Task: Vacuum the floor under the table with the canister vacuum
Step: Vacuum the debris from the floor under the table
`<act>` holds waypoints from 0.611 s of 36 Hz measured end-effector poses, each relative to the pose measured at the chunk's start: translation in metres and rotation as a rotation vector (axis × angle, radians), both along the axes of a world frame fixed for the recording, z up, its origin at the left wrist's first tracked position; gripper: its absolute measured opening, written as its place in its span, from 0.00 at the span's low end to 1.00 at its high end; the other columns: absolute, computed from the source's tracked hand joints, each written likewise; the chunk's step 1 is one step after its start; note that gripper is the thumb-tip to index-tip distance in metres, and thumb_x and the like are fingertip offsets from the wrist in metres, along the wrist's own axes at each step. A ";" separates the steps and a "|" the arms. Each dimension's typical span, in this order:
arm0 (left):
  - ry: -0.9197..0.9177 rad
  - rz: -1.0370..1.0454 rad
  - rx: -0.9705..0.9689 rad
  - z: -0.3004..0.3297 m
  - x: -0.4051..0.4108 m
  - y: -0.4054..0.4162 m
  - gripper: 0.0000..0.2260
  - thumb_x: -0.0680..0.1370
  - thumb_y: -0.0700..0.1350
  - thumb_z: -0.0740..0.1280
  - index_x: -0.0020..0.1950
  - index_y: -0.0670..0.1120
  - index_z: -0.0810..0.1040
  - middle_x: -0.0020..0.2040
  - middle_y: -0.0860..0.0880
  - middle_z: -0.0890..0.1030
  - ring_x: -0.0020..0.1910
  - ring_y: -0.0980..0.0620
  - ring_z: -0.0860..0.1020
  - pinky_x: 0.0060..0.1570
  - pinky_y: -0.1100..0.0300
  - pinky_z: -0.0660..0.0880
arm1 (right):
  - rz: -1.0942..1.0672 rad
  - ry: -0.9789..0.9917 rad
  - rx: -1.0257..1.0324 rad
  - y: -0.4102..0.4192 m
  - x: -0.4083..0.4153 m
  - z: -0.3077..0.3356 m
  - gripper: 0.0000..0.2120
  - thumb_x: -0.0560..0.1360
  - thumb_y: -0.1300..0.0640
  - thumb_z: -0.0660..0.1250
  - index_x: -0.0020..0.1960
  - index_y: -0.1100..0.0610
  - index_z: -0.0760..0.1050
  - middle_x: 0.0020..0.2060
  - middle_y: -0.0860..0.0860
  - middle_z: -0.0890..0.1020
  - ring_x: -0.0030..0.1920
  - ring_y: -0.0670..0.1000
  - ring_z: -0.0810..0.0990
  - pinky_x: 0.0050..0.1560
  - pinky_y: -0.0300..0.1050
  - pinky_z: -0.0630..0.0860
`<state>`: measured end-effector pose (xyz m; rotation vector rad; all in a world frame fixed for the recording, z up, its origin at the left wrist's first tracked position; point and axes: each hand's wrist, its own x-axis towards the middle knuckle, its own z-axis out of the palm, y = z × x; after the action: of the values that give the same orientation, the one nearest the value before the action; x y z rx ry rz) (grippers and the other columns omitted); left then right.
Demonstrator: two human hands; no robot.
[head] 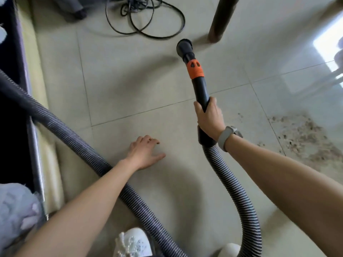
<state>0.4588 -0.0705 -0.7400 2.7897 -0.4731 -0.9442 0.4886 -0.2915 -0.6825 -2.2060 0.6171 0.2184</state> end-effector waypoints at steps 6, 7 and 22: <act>0.065 0.026 0.123 -0.007 0.014 0.003 0.39 0.74 0.63 0.64 0.78 0.56 0.47 0.78 0.50 0.39 0.77 0.45 0.39 0.72 0.40 0.48 | -0.051 0.037 0.201 0.038 0.011 -0.013 0.14 0.79 0.46 0.60 0.52 0.56 0.62 0.40 0.52 0.75 0.43 0.62 0.81 0.48 0.60 0.78; 0.090 0.046 0.146 -0.010 0.014 0.009 0.42 0.73 0.64 0.66 0.78 0.56 0.44 0.78 0.50 0.37 0.76 0.45 0.36 0.71 0.38 0.48 | -0.027 0.053 0.206 0.042 0.013 -0.014 0.14 0.79 0.46 0.59 0.52 0.56 0.61 0.40 0.53 0.75 0.43 0.62 0.81 0.48 0.60 0.78; -0.025 0.113 0.131 -0.025 0.001 0.042 0.48 0.68 0.65 0.69 0.78 0.56 0.43 0.78 0.55 0.39 0.77 0.48 0.39 0.72 0.40 0.49 | 0.364 0.183 0.023 0.005 -0.025 0.017 0.13 0.78 0.45 0.60 0.50 0.55 0.66 0.30 0.49 0.78 0.28 0.47 0.81 0.28 0.38 0.71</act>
<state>0.4598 -0.0285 -0.7647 2.9115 -0.2617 -0.9489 0.4632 -0.2862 -0.6656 -2.2784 0.3014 0.6172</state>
